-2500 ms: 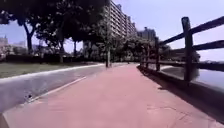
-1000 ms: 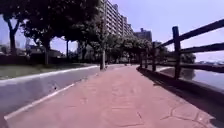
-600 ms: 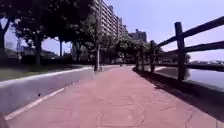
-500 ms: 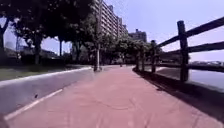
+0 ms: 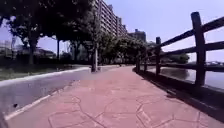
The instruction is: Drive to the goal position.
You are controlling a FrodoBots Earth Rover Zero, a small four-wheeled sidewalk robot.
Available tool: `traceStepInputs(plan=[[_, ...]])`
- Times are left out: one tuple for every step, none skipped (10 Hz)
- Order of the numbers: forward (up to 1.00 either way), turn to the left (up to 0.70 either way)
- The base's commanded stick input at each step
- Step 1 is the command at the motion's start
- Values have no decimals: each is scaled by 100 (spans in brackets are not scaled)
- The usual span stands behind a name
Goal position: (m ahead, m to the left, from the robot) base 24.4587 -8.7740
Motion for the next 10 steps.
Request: traceStepInputs(plan=[[100,1],[100,1],[100,1],[100,1],[100,1],[100,1],[100,1],[100,1],[100,1],[100,1]])
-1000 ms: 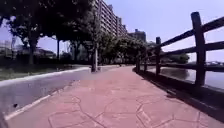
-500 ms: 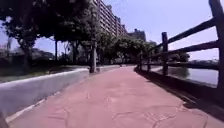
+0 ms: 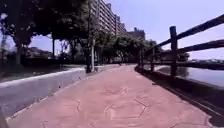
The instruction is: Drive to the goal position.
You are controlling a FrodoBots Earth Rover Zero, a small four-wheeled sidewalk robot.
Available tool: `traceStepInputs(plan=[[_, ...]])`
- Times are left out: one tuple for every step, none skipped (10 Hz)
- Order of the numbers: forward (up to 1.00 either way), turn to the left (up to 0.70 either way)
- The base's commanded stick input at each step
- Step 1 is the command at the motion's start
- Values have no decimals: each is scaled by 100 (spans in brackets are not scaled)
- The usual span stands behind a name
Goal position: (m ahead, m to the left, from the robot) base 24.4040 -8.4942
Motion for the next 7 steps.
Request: traceStepInputs(plan=[[100,1],[100,1],[100,1],[100,1],[100,1],[100,1],[100,1]])
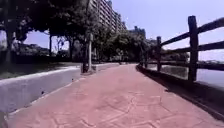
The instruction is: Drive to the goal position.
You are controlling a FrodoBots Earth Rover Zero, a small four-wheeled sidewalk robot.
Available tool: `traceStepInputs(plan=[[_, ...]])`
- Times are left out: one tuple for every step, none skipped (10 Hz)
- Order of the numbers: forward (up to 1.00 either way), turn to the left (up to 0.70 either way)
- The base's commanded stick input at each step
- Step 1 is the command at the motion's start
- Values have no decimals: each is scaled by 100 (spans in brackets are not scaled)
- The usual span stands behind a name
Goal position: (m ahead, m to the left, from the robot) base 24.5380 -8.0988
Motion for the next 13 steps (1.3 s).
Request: traceStepInputs(plan=[[100,1],[100,1],[100,1],[100,1],[100,1],[100,1],[100,1],[100,-19],[100,-39],[100,-39],[100,-19],[100,1],[100,1]])
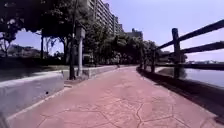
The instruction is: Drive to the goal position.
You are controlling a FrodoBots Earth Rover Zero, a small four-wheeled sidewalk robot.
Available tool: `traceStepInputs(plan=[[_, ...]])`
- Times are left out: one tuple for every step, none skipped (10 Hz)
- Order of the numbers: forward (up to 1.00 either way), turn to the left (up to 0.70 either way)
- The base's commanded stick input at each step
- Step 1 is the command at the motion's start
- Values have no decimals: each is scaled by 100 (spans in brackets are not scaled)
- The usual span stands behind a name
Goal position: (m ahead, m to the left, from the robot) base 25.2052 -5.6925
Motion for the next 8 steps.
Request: traceStepInputs(plan=[[100,1],[100,1],[100,1],[100,1],[100,1],[100,1],[100,1],[100,1]])
